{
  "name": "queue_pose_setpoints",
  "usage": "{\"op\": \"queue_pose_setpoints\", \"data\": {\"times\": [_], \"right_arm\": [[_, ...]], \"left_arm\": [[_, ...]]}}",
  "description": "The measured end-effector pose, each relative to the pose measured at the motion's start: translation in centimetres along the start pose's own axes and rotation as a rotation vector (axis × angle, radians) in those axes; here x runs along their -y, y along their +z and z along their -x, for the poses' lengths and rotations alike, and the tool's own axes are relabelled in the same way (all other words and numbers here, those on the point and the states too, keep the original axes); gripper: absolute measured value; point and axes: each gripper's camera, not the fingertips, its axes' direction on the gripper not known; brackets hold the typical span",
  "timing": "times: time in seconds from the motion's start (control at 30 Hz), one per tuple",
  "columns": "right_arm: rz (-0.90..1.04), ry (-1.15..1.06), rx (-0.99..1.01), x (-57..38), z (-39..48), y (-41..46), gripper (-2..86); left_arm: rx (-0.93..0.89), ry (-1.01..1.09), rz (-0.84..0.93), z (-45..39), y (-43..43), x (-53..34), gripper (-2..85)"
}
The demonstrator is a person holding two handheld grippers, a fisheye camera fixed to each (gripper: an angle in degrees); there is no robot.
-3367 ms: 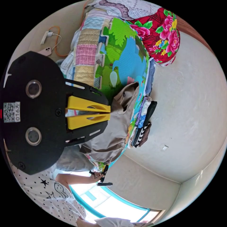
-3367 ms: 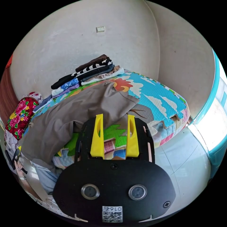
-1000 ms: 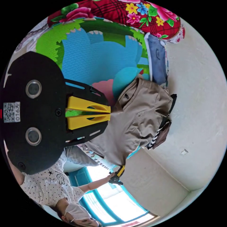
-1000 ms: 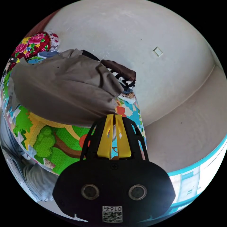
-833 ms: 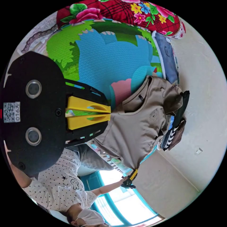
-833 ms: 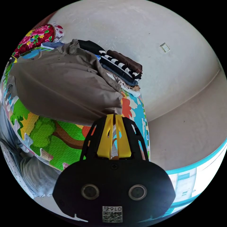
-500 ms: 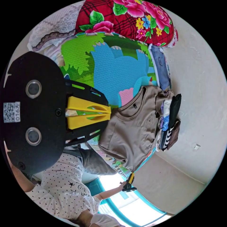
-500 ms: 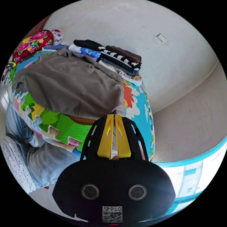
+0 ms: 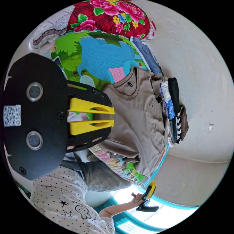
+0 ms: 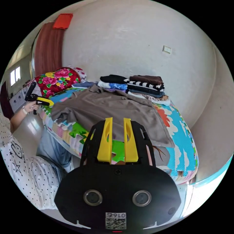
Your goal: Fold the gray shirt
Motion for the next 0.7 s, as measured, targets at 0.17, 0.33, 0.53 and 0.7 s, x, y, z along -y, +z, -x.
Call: {"op": "queue_pose_setpoints", "data": {"times": [0.17,0.33,0.53,0.7], "right_arm": [[0.070,-0.162,0.198,-1.1,10.4,1.6,7.2],[0.155,-0.067,0.376,-1.3,15.6,4.1,9.4],[0.252,0.043,0.353,-2.6,21.4,4.1,11.5],[0.216,0.177,0.323,-4.6,24.6,-2.1,12.8]], "left_arm": [[-0.039,-0.053,0.046,1.9,2.7,-2.5,-0.3],[-0.016,-0.178,-0.079,2.6,0.2,-6.1,-0.9],[-0.253,0.039,-0.272,-7.7,-2.0,-9.7,-0.2],[-0.247,0.095,-0.312,-14.6,1.0,-11.6,4.0]]}}
